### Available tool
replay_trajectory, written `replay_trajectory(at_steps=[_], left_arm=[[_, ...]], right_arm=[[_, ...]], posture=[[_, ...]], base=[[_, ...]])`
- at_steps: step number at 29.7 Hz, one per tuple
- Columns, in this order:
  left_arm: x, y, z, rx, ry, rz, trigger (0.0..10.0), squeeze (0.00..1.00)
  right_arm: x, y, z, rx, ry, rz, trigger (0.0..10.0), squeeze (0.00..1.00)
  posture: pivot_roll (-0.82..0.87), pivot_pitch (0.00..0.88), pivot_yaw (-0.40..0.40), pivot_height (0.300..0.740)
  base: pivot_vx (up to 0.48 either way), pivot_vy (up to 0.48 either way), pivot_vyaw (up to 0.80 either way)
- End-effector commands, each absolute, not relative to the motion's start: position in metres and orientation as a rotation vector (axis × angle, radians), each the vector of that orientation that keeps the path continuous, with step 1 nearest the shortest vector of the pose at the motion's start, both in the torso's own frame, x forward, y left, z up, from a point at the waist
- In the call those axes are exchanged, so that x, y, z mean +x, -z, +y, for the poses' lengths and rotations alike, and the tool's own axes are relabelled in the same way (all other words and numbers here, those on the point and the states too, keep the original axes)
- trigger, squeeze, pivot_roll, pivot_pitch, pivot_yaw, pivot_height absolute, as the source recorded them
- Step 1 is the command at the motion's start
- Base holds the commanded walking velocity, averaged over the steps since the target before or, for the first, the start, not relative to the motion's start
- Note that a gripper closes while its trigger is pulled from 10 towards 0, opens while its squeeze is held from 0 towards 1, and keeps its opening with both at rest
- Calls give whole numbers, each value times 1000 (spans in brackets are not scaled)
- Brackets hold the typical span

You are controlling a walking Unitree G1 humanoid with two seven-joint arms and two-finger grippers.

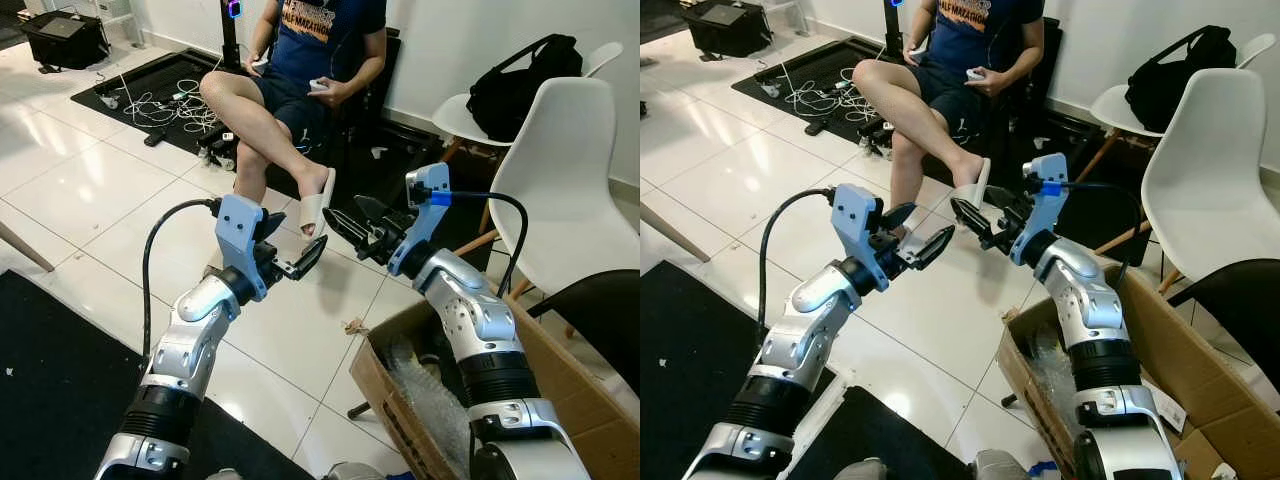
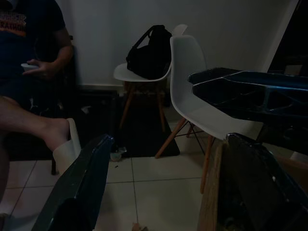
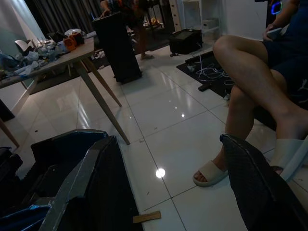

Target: Picking trash to rubbish bin

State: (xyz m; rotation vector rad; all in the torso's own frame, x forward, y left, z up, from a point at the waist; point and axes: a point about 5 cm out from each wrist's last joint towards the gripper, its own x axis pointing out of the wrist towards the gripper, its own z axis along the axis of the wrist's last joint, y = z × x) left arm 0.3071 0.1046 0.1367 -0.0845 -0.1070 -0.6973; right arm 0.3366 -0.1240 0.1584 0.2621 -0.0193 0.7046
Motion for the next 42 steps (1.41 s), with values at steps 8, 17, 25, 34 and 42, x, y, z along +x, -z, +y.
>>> replay_trajectory(at_steps=[8, 17, 25, 34, 42], left_arm=[[307, -134, 104, -54, 715, -96, 10000, 0], [307, -134, 104, -101, 726, -106, 10000, 0], [308, -134, 105, -111, 724, -106, 10000, 0], [308, -134, 105, -110, 723, -108, 10000, 0], [308, -134, 106, -105, 725, -109, 10000, 0]], right_arm=[[337, -156, -124, 272, -702, -4, 10000, 0], [337, -155, -124, 286, -703, -3, 10000, 0], [338, -155, -124, 292, -704, -2, 10000, 0], [337, -156, -123, 263, -720, -7, 10000, 0], [335, -157, -122, 239, -742, -24, 10000, 0]], posture=[[-53, 0, -37, 740], [-50, 0, -37, 740], [-51, 0, -39, 740], [-52, 0, -37, 740], [-43, 0, -36, 740]], base=[[0, 0, 0], [0, 0, 0], [0, 0, 0], [0, 0, 88], [0, 0, 784]])
